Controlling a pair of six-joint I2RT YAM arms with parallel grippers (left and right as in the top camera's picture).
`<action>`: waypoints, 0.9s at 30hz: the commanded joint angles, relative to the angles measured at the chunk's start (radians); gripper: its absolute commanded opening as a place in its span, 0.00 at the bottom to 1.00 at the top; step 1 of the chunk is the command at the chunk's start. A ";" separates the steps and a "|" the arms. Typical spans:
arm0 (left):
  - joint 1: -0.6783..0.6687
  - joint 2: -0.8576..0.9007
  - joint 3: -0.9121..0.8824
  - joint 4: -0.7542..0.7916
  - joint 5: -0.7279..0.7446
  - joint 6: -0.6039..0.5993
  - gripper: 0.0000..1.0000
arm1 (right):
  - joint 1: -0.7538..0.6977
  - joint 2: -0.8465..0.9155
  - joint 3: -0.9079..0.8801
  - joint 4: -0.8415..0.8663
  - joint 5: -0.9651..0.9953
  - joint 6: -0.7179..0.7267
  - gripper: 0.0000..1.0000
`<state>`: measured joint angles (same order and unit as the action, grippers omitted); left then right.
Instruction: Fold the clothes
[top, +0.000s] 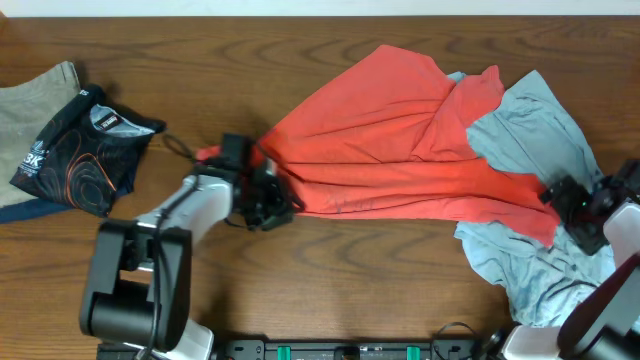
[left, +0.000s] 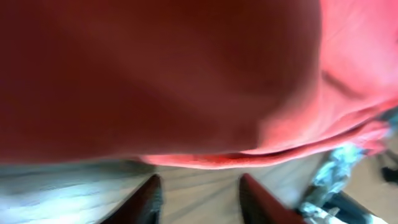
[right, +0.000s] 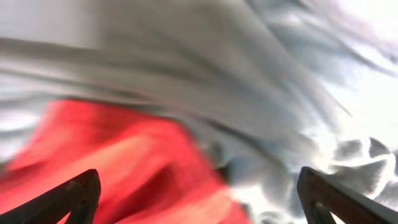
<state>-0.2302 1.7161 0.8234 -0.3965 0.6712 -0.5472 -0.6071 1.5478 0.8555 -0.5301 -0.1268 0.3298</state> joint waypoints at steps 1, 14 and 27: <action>-0.092 0.014 -0.007 0.012 -0.140 -0.035 0.58 | 0.053 -0.089 0.058 -0.008 -0.051 -0.060 0.99; -0.332 0.016 -0.007 0.289 -0.473 -0.244 0.28 | 0.238 -0.156 0.074 -0.046 -0.057 -0.144 0.99; -0.049 -0.278 0.198 0.114 -0.444 -0.002 0.06 | 0.249 -0.113 0.072 -0.021 0.050 -0.152 0.96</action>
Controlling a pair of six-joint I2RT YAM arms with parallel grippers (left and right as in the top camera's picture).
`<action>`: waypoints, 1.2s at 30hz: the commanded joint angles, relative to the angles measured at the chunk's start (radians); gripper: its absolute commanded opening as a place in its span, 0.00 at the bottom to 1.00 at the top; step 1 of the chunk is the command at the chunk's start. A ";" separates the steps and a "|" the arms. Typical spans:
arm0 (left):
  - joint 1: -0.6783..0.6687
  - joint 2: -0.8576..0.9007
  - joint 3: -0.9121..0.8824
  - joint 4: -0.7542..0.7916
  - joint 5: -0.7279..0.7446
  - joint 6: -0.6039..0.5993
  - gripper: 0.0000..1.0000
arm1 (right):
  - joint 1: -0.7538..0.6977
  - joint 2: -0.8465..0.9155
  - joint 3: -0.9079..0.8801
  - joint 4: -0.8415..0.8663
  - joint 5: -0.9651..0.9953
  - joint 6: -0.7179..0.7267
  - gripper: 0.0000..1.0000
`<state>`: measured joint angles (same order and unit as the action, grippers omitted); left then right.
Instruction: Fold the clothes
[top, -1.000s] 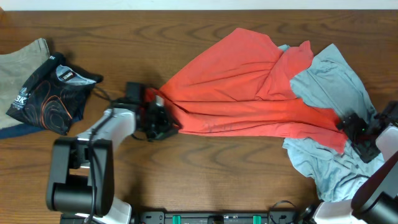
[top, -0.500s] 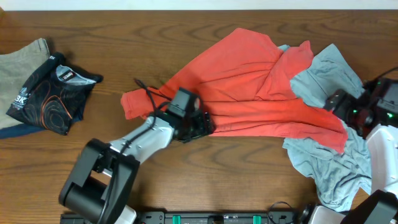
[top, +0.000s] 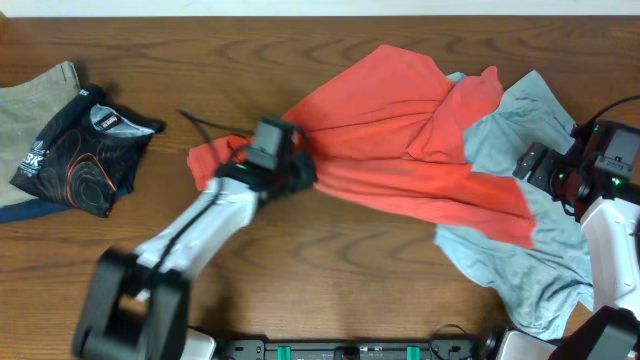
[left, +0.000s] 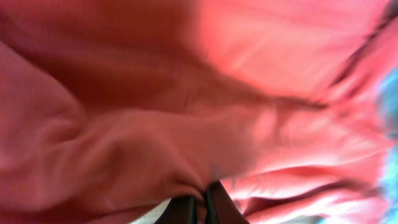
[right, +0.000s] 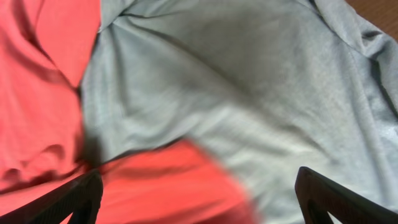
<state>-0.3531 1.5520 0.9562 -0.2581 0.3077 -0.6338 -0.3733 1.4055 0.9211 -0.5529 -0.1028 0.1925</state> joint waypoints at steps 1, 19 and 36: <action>0.106 -0.141 0.066 -0.026 -0.119 0.084 0.06 | 0.015 0.043 0.006 0.002 0.019 -0.014 0.96; 0.298 -0.064 0.065 -0.258 0.164 0.080 0.71 | 0.222 0.288 0.006 0.026 -0.011 -0.064 0.77; -0.127 0.298 0.059 -0.113 0.164 0.045 0.73 | 0.500 0.395 0.006 0.044 0.056 -0.198 0.81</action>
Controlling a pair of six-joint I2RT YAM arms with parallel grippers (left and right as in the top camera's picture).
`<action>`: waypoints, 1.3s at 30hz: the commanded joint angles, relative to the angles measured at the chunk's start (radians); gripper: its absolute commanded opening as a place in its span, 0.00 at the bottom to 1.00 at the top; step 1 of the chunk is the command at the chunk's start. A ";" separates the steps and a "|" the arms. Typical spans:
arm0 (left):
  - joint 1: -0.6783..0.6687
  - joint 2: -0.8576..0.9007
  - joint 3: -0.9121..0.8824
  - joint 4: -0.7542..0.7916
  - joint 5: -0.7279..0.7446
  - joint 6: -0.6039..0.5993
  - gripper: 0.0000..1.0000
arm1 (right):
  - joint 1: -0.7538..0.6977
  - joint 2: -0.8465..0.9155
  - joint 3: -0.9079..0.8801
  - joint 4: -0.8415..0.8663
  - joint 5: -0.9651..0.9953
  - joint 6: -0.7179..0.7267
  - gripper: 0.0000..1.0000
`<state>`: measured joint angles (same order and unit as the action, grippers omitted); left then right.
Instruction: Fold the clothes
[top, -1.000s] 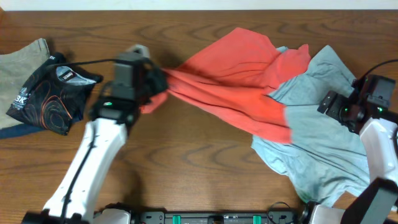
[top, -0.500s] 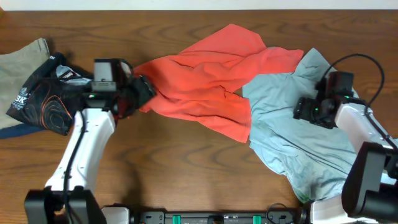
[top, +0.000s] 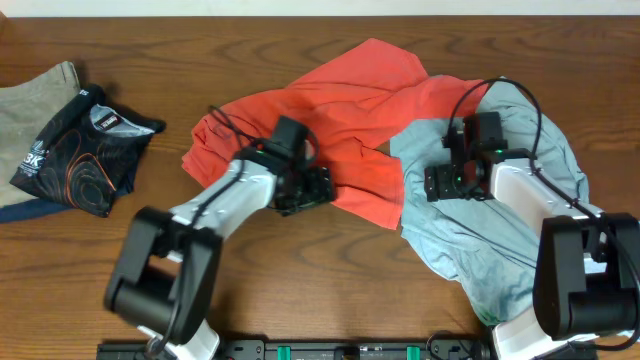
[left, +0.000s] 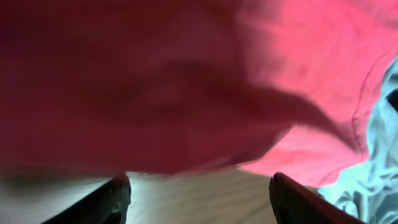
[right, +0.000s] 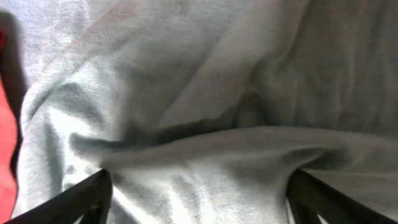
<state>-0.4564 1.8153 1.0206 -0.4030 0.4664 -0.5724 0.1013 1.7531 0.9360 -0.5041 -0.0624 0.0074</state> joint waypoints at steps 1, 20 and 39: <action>-0.034 0.048 -0.005 0.059 0.005 -0.029 0.73 | 0.027 0.054 -0.008 -0.007 0.045 -0.013 0.76; 0.192 0.064 -0.005 -0.332 -0.008 0.154 0.06 | -0.549 0.080 0.069 -0.196 0.337 0.366 0.32; 0.585 0.006 -0.005 -0.490 -0.032 0.239 0.06 | -0.602 0.048 0.367 -0.459 -0.324 -0.077 0.68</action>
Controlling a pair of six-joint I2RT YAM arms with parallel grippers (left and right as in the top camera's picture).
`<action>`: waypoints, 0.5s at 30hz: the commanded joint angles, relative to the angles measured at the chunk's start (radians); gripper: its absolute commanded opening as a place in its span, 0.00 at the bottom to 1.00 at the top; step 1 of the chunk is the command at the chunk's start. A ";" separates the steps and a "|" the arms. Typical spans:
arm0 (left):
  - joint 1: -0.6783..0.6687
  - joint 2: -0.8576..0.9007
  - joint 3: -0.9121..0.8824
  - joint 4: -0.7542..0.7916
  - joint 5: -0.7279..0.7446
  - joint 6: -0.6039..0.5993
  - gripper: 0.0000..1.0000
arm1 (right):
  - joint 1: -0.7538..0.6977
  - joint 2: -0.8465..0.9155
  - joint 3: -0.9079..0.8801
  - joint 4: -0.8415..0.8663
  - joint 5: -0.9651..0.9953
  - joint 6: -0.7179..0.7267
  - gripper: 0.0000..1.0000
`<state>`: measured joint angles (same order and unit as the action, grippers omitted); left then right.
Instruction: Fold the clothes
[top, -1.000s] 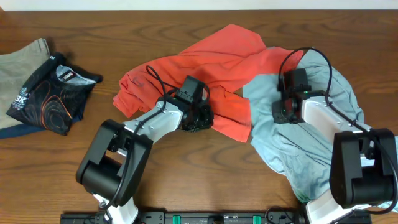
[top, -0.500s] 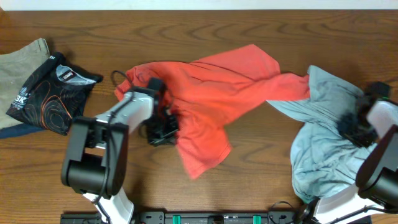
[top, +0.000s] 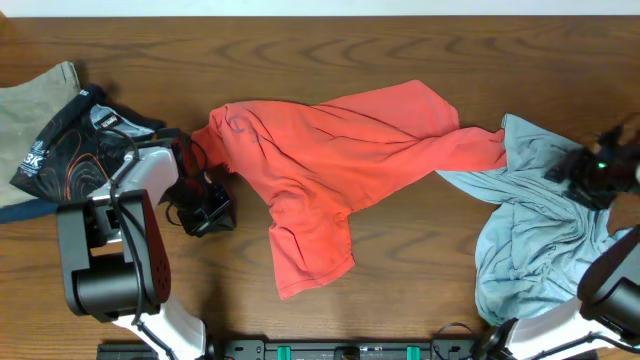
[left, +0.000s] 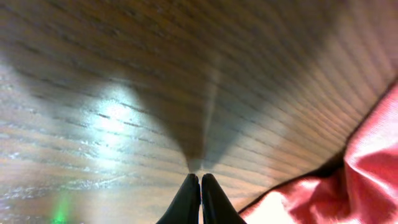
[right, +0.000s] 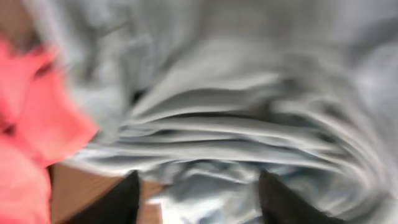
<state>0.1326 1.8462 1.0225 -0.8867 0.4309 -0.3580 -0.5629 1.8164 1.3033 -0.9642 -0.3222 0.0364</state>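
A red shirt (top: 340, 160) lies spread across the middle of the table, one flap reaching toward the front edge. Its red edge (left: 367, 174) shows at the lower right of the left wrist view. My left gripper (top: 205, 212) rests on bare wood just left of the shirt, its fingers (left: 200, 186) shut together with nothing between them. A grey-blue garment (top: 530, 230) lies crumpled at the right, touching the red sleeve. My right gripper (top: 588, 175) hovers over its far right part, fingers apart and open above blurred grey cloth (right: 236, 124).
A folded black printed garment (top: 80, 150) lies on a khaki one (top: 30, 100) at the far left. Dark wooden table (top: 400, 300) shows along the front and back. A cable trails beside the left gripper.
The red shirt lies farther left and flatter, and the grey garment has shifted right. My left gripper, open on the shirt's middle before, is now shut on bare wood; my right gripper has moved to the far right.
First my left gripper was open at the red shirt's left tip and the right at its lower right corner. Then the left was shut on red cloth. Then both were near the centre with the shirt bunched. Now the two garments lie mostly apart.
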 joint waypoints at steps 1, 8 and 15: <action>-0.008 -0.025 -0.007 -0.006 0.004 0.025 0.06 | 0.095 -0.014 -0.010 0.012 -0.028 -0.107 0.70; -0.038 -0.025 -0.007 -0.007 0.045 0.025 0.06 | 0.280 -0.014 -0.091 0.091 0.198 -0.129 0.75; -0.121 -0.025 -0.007 0.003 0.075 0.025 0.15 | 0.392 -0.014 -0.210 0.206 0.370 -0.132 0.89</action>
<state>0.0471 1.8374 1.0222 -0.8845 0.4824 -0.3405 -0.1955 1.8164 1.1278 -0.7799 -0.0669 -0.0814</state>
